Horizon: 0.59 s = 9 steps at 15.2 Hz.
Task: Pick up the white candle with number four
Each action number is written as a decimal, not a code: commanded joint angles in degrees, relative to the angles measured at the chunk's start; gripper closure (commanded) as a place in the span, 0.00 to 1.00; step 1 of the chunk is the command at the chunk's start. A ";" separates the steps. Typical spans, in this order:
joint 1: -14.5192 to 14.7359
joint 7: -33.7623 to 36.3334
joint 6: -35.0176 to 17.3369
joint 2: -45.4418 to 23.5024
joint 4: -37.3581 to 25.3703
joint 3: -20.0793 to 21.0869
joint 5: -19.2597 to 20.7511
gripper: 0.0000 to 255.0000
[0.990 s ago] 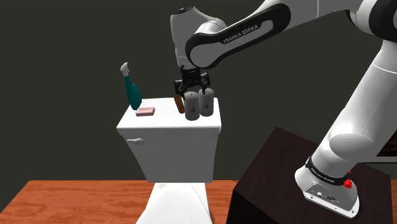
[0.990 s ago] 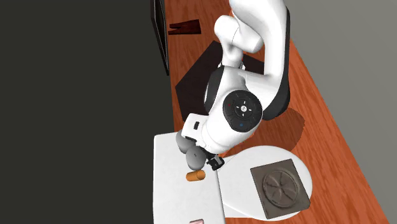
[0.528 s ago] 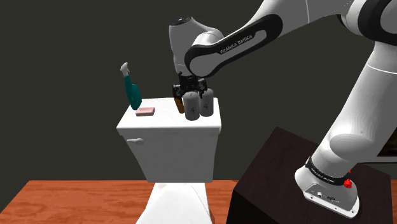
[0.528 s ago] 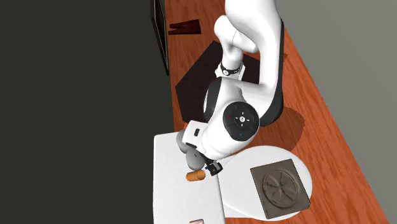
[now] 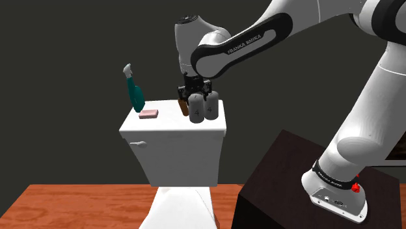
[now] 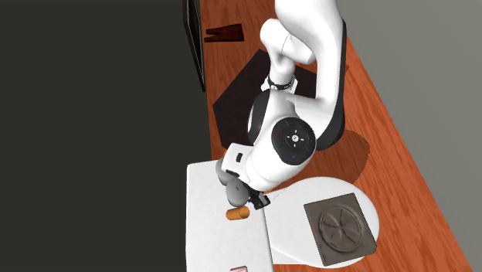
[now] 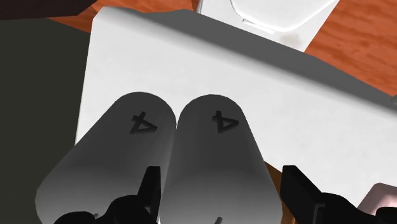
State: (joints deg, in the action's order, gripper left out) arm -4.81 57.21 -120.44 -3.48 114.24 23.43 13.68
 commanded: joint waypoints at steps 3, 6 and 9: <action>-0.41 -0.54 0.50 0.31 1.66 -0.40 -0.66 1.00; 0.10 0.63 1.25 -1.94 -0.88 -0.03 0.40 1.00; 0.06 -0.06 3.31 -1.13 -2.29 0.05 -0.23 1.00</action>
State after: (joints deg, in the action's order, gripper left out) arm -4.70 57.44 -117.92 -4.96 112.37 23.49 13.70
